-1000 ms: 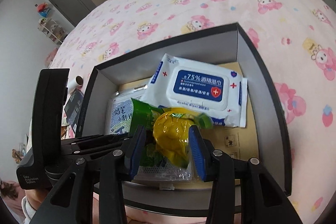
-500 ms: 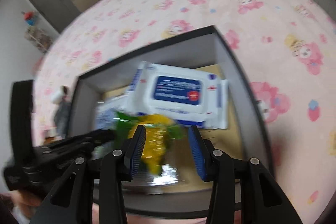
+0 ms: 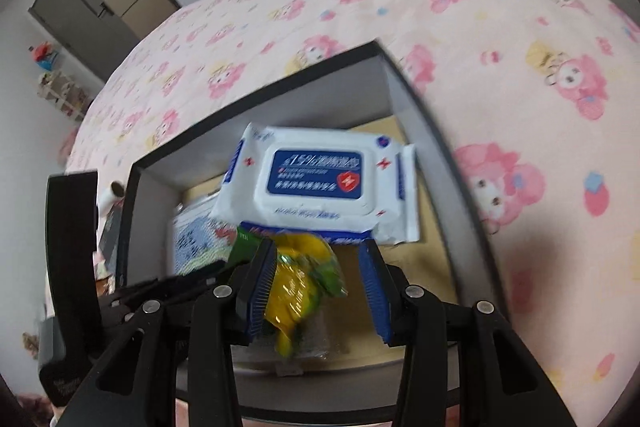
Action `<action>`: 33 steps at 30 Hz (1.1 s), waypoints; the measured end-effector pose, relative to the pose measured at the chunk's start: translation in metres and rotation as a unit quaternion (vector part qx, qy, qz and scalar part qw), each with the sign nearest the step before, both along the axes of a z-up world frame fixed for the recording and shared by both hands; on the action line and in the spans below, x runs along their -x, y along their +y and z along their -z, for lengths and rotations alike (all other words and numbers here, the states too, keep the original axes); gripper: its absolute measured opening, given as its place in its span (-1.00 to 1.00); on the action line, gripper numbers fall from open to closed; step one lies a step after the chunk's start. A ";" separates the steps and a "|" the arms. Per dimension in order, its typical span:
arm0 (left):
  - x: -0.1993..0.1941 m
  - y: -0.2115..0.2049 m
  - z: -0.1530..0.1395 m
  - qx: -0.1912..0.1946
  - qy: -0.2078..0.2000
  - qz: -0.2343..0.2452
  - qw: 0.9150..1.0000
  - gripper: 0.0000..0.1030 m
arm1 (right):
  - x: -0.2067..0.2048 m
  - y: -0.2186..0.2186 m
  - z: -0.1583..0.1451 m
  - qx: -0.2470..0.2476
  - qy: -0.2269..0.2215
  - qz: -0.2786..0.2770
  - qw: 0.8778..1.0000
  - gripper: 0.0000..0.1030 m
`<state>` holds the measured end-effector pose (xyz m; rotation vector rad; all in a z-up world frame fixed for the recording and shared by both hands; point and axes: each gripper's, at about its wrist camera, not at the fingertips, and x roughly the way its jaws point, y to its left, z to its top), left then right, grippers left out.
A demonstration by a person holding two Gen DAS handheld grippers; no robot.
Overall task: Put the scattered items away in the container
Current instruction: 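Lower the corn snack bag into the box beside the wipes pack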
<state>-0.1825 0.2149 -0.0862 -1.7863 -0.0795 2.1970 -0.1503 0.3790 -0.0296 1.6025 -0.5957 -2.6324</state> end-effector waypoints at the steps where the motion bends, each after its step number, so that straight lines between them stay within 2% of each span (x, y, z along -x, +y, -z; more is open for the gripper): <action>1: -0.002 0.003 0.001 -0.004 -0.001 0.005 1.000 -0.53 | 0.000 0.001 0.000 0.000 0.000 0.002 1.000 -0.23; 2: -0.004 0.006 0.002 -0.008 -0.002 0.011 1.000 -0.53 | 0.000 0.002 0.000 0.002 0.000 0.004 1.000 -0.23; 5: -0.008 0.010 0.001 -0.071 -0.022 0.028 0.997 -0.53 | 0.002 0.004 0.001 0.007 -0.001 0.007 1.000 -0.23; 6: -0.009 0.010 0.001 -0.079 -0.025 0.032 0.996 -0.53 | 0.002 0.004 0.002 0.008 -0.002 0.007 1.000 -0.23; 13: -0.011 -0.012 -0.004 -0.088 -0.027 0.022 0.995 -0.53 | 0.006 0.006 0.007 0.005 -0.017 0.015 1.000 -0.23; 16: -0.006 -0.023 -0.019 -0.085 -0.004 0.015 0.996 -0.53 | 0.008 0.010 0.008 -0.012 -0.021 0.028 0.999 -0.23; 20: 0.006 -0.031 -0.031 -0.109 0.005 0.001 0.994 -0.52 | 0.015 0.013 0.014 -0.016 -0.032 0.027 0.999 -0.23; 24: 0.044 -0.041 -0.018 -0.094 0.012 -0.044 0.994 -0.52 | 0.024 0.008 0.027 -0.011 -0.062 0.001 0.998 -0.23; 27: 0.057 -0.046 -0.007 -0.092 0.005 -0.058 0.994 -0.52 | 0.031 0.003 0.040 0.003 -0.093 -0.023 0.995 -0.23; 33: 0.072 -0.038 -0.005 -0.072 0.006 -0.050 0.996 -0.52 | 0.043 0.005 0.054 0.007 -0.118 -0.025 0.993 -0.19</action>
